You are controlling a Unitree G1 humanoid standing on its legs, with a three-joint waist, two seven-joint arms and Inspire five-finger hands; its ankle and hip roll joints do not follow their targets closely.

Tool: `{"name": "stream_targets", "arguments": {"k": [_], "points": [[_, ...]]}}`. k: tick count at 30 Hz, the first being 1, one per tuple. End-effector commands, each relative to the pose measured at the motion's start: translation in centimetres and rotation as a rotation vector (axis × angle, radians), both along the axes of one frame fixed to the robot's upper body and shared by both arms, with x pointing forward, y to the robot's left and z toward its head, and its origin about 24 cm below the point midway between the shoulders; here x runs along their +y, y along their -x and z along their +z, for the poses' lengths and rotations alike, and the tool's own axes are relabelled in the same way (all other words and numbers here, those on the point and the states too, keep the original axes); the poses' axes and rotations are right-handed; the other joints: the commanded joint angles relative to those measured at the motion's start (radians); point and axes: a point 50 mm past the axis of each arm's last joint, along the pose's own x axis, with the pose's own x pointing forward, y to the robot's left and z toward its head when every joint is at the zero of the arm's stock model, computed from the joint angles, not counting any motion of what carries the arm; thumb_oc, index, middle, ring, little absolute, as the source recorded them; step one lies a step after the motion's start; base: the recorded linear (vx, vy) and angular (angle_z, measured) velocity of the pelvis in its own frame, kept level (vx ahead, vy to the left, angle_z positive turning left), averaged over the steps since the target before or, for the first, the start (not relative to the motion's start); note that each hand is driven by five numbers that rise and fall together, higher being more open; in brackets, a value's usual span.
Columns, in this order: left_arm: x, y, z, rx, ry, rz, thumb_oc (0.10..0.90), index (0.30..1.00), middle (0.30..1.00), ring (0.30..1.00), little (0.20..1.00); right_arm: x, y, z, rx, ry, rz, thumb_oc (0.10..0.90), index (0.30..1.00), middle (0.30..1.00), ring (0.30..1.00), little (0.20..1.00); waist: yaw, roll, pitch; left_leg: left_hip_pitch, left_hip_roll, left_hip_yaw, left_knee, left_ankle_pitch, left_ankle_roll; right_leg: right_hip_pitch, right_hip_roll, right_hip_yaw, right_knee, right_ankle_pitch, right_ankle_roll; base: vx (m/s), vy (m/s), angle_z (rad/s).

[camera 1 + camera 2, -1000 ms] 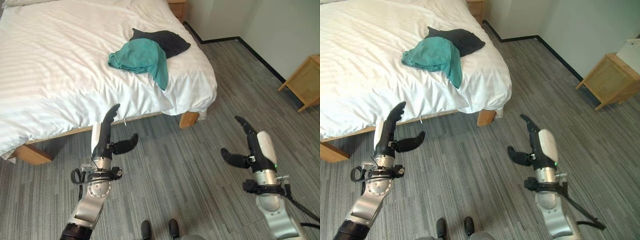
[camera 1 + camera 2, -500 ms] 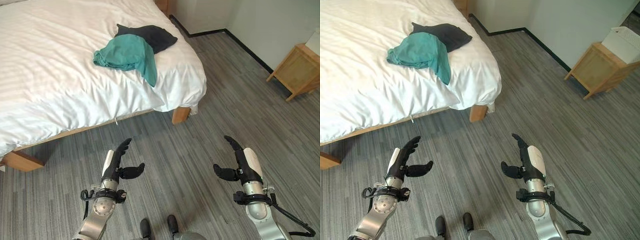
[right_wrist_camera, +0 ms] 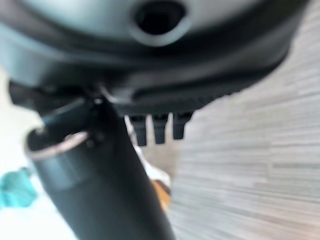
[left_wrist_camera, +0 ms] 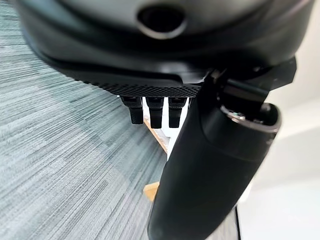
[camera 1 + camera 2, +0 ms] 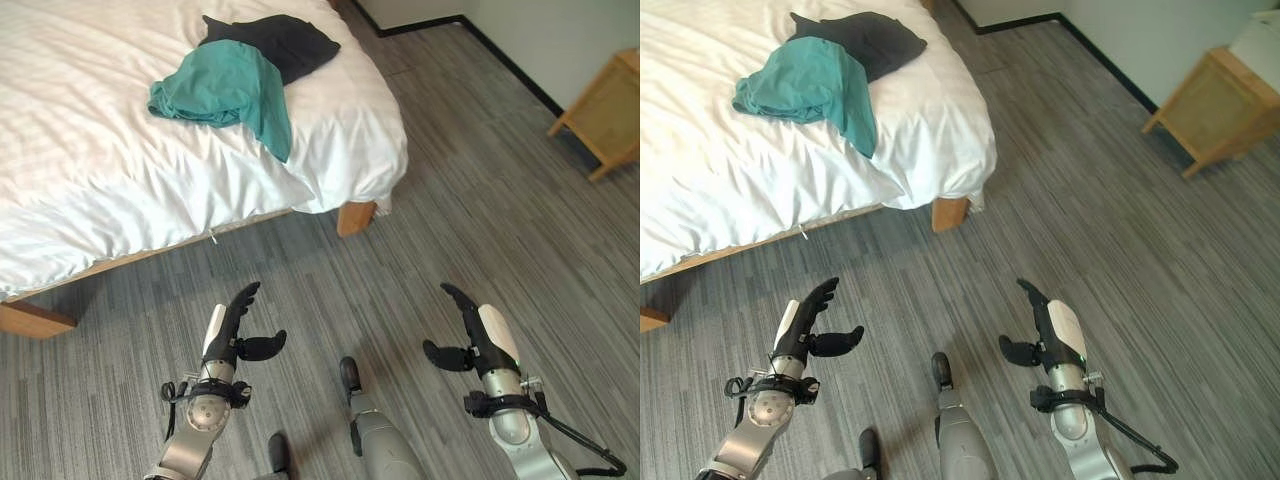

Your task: Pick up bed clothes into laundry basket.

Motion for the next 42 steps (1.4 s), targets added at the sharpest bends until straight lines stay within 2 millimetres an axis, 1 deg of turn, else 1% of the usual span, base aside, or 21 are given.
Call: {"name": "stream_targets", "arguments": {"k": [1,2,3,4,5,6,9,11,12,13,14,17,22,25,27,28,30,31,34,37,42], "points": [[-0.9,-1.7,3.7,-0.220,0.018,-0.056,0.800,0.900,0.900,0.900,0.900,-1.8,-1.4,4.4,-0.188,0.082,0.023,0.800,0.900,0.900,0.900,0.900,-0.058,0.044,-0.048,0.185,0.025,0.008,0.184,-0.043,-0.031,0.010,0.027,0.034,-0.038,0.043,-0.010,0.43,-0.430,0.25],[-1.2,-1.8,3.6,-0.211,0.047,-0.056,0.800,0.900,0.900,0.900,0.900,-2.0,-1.6,4.5,-0.184,0.095,0.031,0.800,0.900,0.900,0.900,0.900,-0.048,0.055,-0.039,0.119,0.041,0.008,0.337,0.056,-0.039,0.056,0.034,0.036,-0.041,0.022,-0.032,0.19,-0.265,0.32],[-1.2,-1.8,3.6,-0.212,0.047,-0.056,0.800,0.900,0.900,0.900,0.900,-2.0,-1.7,4.5,-0.186,0.095,0.031,0.800,0.900,0.900,0.900,0.900,-0.052,0.051,-0.041,0.111,0.037,0.003,0.339,0.061,-0.041,0.052,0.029,0.035,-0.041,0.026,-0.034,0.16,-0.254,0.49],[-1.4,-1.9,3.8,-0.214,0.062,-0.068,0.800,0.900,0.900,0.900,0.900,-2.3,-1.9,4.9,-0.195,0.109,0.025,0.800,0.900,0.900,0.900,0.900,-0.038,0.033,-0.022,0.022,0.030,-0.010,0.508,0.133,-0.038,0.089,0.012,0.040,-0.040,0.013,-0.060,0.15,-0.468,0.26],[-1.5,-2.1,4.2,-0.234,0.070,-0.077,0.800,0.900,0.900,0.900,0.900,-2.9,-2.3,5.4,-0.215,0.131,0.003,0.800,0.900,0.900,0.900,0.900,-0.014,-0.017,0.003,-0.101,0.033,0.032,0.714,0.155,-0.027,0.156,-0.018,0.059,-0.052,-0.008,-0.097,0.27,-0.528,-0.15],[-1.4,-2.2,4.3,-0.238,0.063,-0.077,0.800,0.900,0.900,0.900,0.900,-3.2,-2.3,5.6,-0.214,0.147,-0.009,0.800,0.900,0.900,0.900,0.900,-0.002,-0.025,0.005,-0.136,0.048,0.064,0.744,0.139,-0.028,0.188,-0.024,0.067,-0.057,-0.029,-0.103,0.34,-0.449,-0.42],[-1.5,-2.2,4.2,-0.233,0.070,-0.079,0.800,0.900,0.900,0.900,0.900,-3.9,-2.4,5.8,-0.209,0.193,-0.028,0.800,0.900,0.900,0.900,0.900,0.022,-0.036,0.005,-0.205,0.048,0.116,0.706,0.109,-0.032,0.242,-0.041,0.078,-0.065,-0.062,-0.109,0.28,-0.093,-0.37],[-1.4,-1.6,3.4,-0.209,0.078,-0.063,0.800,0.900,0.900,0.900,0.900,-4.3,-2.6,6.5,-0.227,0.237,-0.038,0.800,0.900,0.900,0.900,0.900,0.055,-0.016,0.000,-0.262,0.001,0.166,0.465,0.101,-0.020,0.312,-0.046,0.088,-0.073,-0.108,-0.096,0.48,-0.014,-0.25],[-1.4,-1.6,3.4,-0.208,0.078,-0.063,0.800,0.900,0.900,0.900,0.900,-4.3,-2.6,6.5,-0.227,0.237,-0.038,0.800,0.900,0.900,0.900,0.900,0.056,-0.018,-0.001,-0.259,-0.001,0.168,0.460,0.104,-0.020,0.312,-0.048,0.090,-0.073,-0.108,-0.096,0.44,0.079,-0.16],[-1.3,-1.2,2.9,-0.190,0.086,-0.042,0.800,0.900,0.900,0.900,0.900,-4.2,-2.7,6.4,-0.229,0.234,-0.044,0.800,0.900,0.900,0.900,0.900,0.081,0.023,-0.011,-0.283,-0.022,0.170,0.253,0.133,-0.019,0.348,-0.019,0.092,-0.079,-0.136,-0.087,0.48,0.072,-0.25],[-1.4,-1.0,2.6,-0.177,0.096,-0.027,0.800,0.900,0.900,0.900,0.900,-4.3,-2.7,6.4,-0.231,0.241,-0.055,0.800,0.900,0.900,0.900,0.900,0.096,0.034,-0.014,-0.282,-0.029,0.174,0.153,0.180,-0.021,0.383,-0.017,0.093,-0.082,-0.156,-0.085,0.60,0.074,-0.65],[-1.7,-1.1,2.5,-0.178,0.106,-0.013,0.800,0.900,0.900,0.900,0.900,-4.7,-2.5,6.4,-0.244,0.259,-0.094,0.800,0.900,0.900,0.900,0.900,0.101,0.036,-0.019,-0.291,-0.027,0.232,0.024,0.218,-0.029,0.459,-0.027,0.082,-0.082,-0.205,-0.080,0.32,0.006,-0.29],[-1.7,-0.4,2.0,-0.168,0.106,0.013,0.800,0.900,0.900,0.900,0.900,-4.6,-2.1,7.9,-0.334,0.331,-0.115,0.800,0.900,0.900,0.900,0.900,0.099,0.039,-0.044,-0.241,0.033,0.377,0.061,0.245,-0.018,0.529,-0.034,0.072,-0.047,-0.257,-0.070,0.30,0.054,0.05],[-2.1,0.1,1.3,-0.139,0.119,0.016,0.800,0.900,0.900,0.900,0.900,-4.6,-1.7,8.5,-0.360,0.379,-0.122,0.800,0.900,0.900,0.900,0.900,0.105,0.029,-0.067,-0.208,0.031,0.390,0.046,0.246,-0.007,0.547,-0.059,0.058,-0.014,-0.275,-0.053,0.32,0.072,0.06],[-2.2,0.4,0.8,-0.104,0.107,0.007,0.800,0.900,0.900,0.900,0.900,-4.9,-1.3,9.2,-0.392,0.458,-0.149,0.800,0.900,0.900,0.900,0.900,0.103,0.008,-0.093,-0.152,-0.005,0.399,0.011,0.194,0.021,0.508,-0.103,0.020,0.145,-0.257,0.004,0.29,0.101,-0.09],[-2.2,0.3,0.8,-0.104,0.106,0.007,0.800,0.900,0.900,0.900,0.900,-4.8,-1.3,9.2,-0.393,0.458,-0.149,0.800,0.900,0.900,0.900,0.900,0.107,0.011,-0.095,-0.156,0.001,0.403,0.009,0.200,0.022,0.499,-0.098,0.025,0.149,-0.253,0.004,0.14,0.074,0.16],[-1.9,0.1,0.6,-0.089,0.053,0.000,0.800,0.900,0.900,0.900,0.900,-4.8,-1.3,10.4,-0.468,0.518,-0.175,0.800,0.900,0.900,0.900,0.900,0.067,0.009,-0.054,-0.116,-0.004,0.346,-0.005,0.176,0.039,0.336,-0.053,0.102,0.400,-0.133,0.046,0.06,-0.008,0.72],[-1.7,-0.1,0.7,-0.096,0.037,0.009,0.800,0.900,0.900,0.900,0.900,-4.7,-1.4,11.0,-0.504,0.536,-0.182,0.800,0.900,0.900,0.900,0.900,0.055,0.020,-0.046,-0.113,0.004,0.328,-0.005,0.165,0.038,0.274,-0.028,0.129,0.446,-0.154,0.041,0.03,-0.059,0.99],[-1.4,-0.4,0.7,-0.103,0.034,0.013,0.800,0.900,0.900,0.900,0.900,-3.5,-1.9,12.9,-0.629,0.528,-0.165,0.800,0.900,0.900,0.900,0.900,0.033,0.028,-0.034,-0.102,-0.012,0.268,-0.005,0.145,0.033,0.217,0.009,0.176,0.291,-0.230,-0.007,0.09,-0.073,0.61],[-0.9,0.1,0.4,-0.089,0.018,0.034,0.800,0.900,0.900,0.900,0.900,-2.4,-2.5,13.3,-0.669,0.515,-0.137,0.800,0.900,0.900,0.900,0.900,0.031,0.014,-0.034,-0.095,-0.039,0.221,-0.005,0.131,0.030,0.250,-0.010,0.195,0.123,-0.218,-0.009,0.03,-0.093,0.65],[-0.1,1.3,-0.9,-0.028,0.057,0.064,0.800,0.900,0.900,0.900,0.900,1.0,-4.7,16.9,-0.839,0.553,0.024,0.800,0.900,0.900,0.900,0.900,0.094,0.003,-0.089,-0.080,-0.035,0.204,-0.004,0.118,0.030,0.322,-0.048,0.165,-0.008,-0.173,-0.020,0.06,-0.122,0.43]]}}
